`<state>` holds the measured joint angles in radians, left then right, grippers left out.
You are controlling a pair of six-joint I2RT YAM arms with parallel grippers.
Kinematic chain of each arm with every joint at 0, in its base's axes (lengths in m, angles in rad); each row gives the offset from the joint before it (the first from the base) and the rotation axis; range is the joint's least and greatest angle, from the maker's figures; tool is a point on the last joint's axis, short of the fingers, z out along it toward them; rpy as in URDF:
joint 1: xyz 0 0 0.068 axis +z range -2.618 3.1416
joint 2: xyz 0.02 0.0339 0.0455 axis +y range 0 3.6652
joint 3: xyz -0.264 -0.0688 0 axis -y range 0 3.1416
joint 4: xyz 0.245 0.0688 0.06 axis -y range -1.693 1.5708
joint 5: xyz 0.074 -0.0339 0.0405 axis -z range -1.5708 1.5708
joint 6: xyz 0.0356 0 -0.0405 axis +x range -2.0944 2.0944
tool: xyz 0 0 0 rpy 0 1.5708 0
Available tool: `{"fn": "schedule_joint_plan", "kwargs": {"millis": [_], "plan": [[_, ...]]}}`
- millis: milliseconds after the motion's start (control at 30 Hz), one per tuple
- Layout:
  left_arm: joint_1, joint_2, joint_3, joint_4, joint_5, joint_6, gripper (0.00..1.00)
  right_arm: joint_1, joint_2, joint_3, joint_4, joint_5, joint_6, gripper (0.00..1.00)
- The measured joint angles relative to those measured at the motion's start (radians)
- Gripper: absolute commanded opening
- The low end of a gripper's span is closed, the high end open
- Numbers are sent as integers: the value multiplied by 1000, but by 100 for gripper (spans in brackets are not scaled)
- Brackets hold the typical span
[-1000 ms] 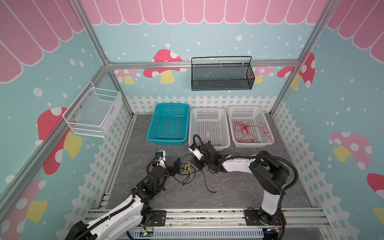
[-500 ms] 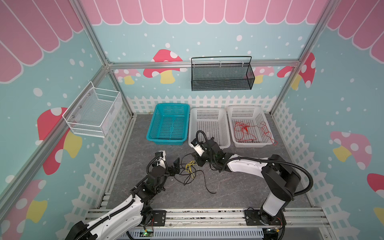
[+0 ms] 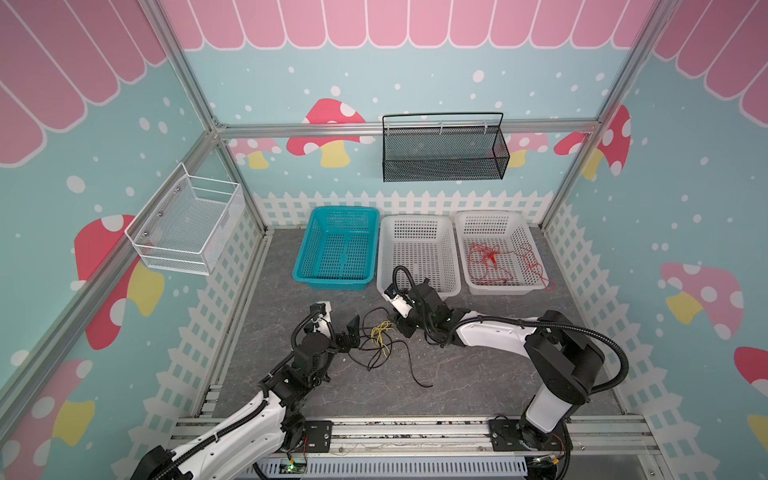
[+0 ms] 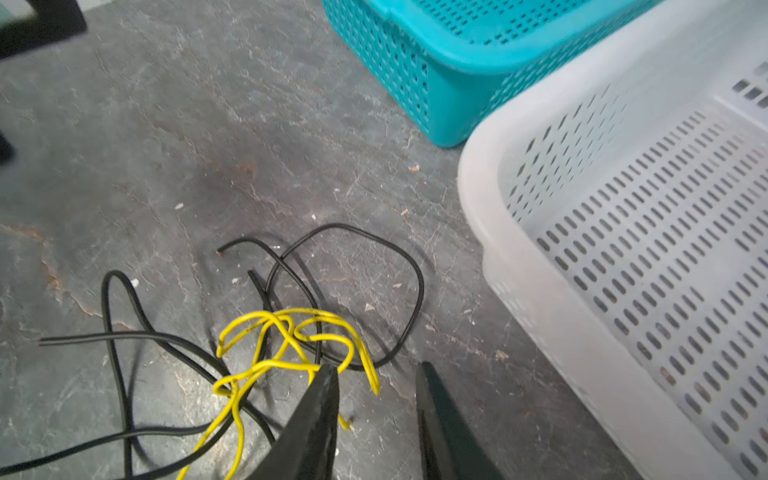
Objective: Untangle the cables
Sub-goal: 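Lower the right gripper onto the yellow wire and close on it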
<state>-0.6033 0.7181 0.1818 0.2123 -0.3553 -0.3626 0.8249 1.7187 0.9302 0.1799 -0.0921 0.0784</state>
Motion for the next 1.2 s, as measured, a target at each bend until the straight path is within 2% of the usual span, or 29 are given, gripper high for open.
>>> {"fn": "schedule_joint_plan", "kwargs": {"millis": [467,833,933,1100,1200], "plan": [[0,-4,0,-14,11,0,99,0,115,4,4,19,-17,35],[0,6,0,-14,16,0,99,0,116,24,23,-10,-49,36],[0,10,0,-14,16,-1,99,0,116,35,25,-25,-63,33],[0,11,0,-14,16,-1,99,0,117,47,30,-41,-82,19],[0,12,0,-13,16,-1,99,0,120,49,31,-44,-89,17]]}}
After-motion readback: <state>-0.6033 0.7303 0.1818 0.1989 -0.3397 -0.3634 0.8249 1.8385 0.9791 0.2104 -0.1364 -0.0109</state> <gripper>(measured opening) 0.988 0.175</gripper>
